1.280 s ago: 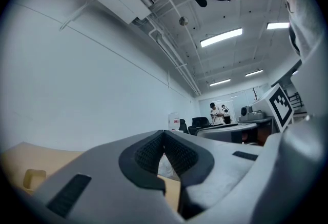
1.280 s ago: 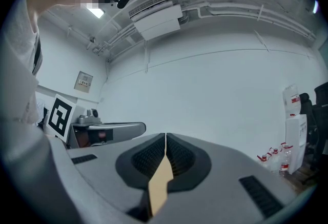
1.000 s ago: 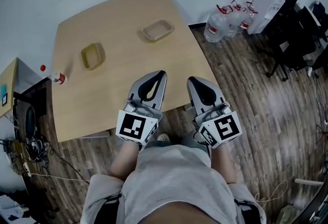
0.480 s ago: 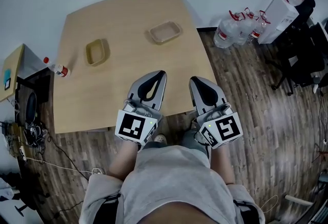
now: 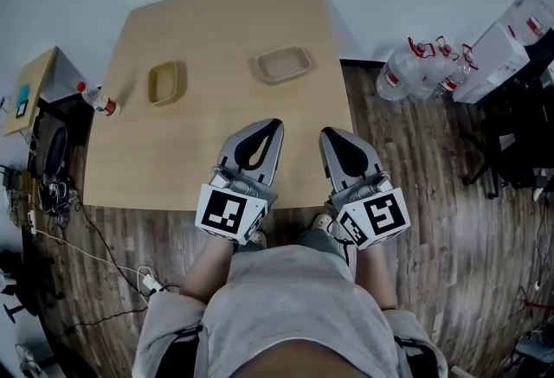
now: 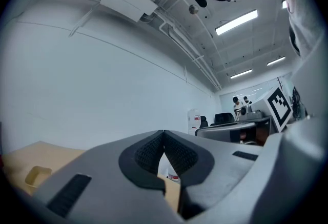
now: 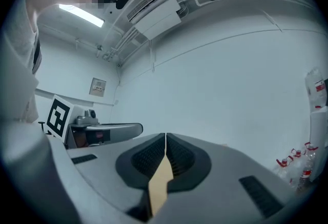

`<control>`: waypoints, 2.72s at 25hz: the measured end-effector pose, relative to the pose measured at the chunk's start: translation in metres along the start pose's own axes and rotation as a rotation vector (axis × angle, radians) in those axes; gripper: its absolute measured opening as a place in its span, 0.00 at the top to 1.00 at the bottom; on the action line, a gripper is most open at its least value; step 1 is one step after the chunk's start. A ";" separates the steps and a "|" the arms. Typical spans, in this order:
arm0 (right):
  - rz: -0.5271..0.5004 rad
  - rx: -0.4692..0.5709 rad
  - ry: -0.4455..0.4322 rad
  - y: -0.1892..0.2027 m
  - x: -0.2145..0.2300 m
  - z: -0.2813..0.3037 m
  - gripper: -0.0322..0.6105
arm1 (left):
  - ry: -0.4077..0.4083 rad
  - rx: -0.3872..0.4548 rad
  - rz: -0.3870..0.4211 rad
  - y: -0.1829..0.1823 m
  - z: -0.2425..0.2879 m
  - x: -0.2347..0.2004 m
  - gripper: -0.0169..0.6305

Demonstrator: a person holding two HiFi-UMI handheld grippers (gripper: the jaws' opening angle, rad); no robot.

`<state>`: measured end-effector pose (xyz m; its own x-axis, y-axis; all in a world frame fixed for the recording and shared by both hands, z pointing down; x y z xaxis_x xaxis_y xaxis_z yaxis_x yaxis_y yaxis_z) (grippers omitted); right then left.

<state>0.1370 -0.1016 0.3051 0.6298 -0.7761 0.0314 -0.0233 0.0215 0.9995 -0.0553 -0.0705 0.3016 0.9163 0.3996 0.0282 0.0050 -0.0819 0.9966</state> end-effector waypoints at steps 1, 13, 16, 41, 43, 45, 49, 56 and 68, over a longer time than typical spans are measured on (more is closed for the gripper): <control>-0.001 0.000 -0.012 -0.001 0.007 0.001 0.93 | -0.012 0.000 0.001 0.000 0.005 0.002 0.95; -0.016 -0.003 -0.165 -0.004 0.073 0.010 0.93 | -0.171 0.016 0.015 0.002 0.048 0.028 0.95; -0.017 -0.005 -0.202 -0.004 0.086 0.007 0.93 | -0.211 0.020 0.015 0.003 0.054 0.038 0.95; 0.035 -0.049 -0.363 0.015 0.134 0.027 0.93 | -0.392 -0.042 0.006 0.019 0.073 0.058 0.95; 0.033 -0.056 -0.361 0.016 0.133 0.036 0.93 | -0.393 -0.044 0.003 0.021 0.075 0.048 0.95; 0.026 -0.064 -0.357 0.016 0.134 0.045 0.93 | -0.389 -0.042 0.003 0.021 0.079 0.038 0.95; 0.005 -0.071 -0.333 0.014 0.138 0.064 0.93 | -0.371 -0.038 0.009 0.020 0.089 0.016 0.95; 0.009 -0.086 -0.273 0.017 0.148 0.100 0.93 | -0.337 -0.052 -0.004 0.026 0.106 -0.023 0.95; 0.033 -0.144 -0.174 0.037 0.162 0.163 0.93 | -0.270 -0.106 -0.053 0.051 0.133 -0.090 0.95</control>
<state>0.1115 -0.3289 0.3468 0.4865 -0.8704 0.0750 0.0777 0.1286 0.9886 -0.0837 -0.2320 0.3396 0.9894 0.1420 -0.0312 0.0266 0.0345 0.9991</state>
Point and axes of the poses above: the fingertips, and each gripper's own axes: z forward along the fingers, x to its right, y out of its underside, the point moved 10 cm from there along -z, backward along the fingers, and after that the axes turned 1 degree about -y, right-handed, at the moved point
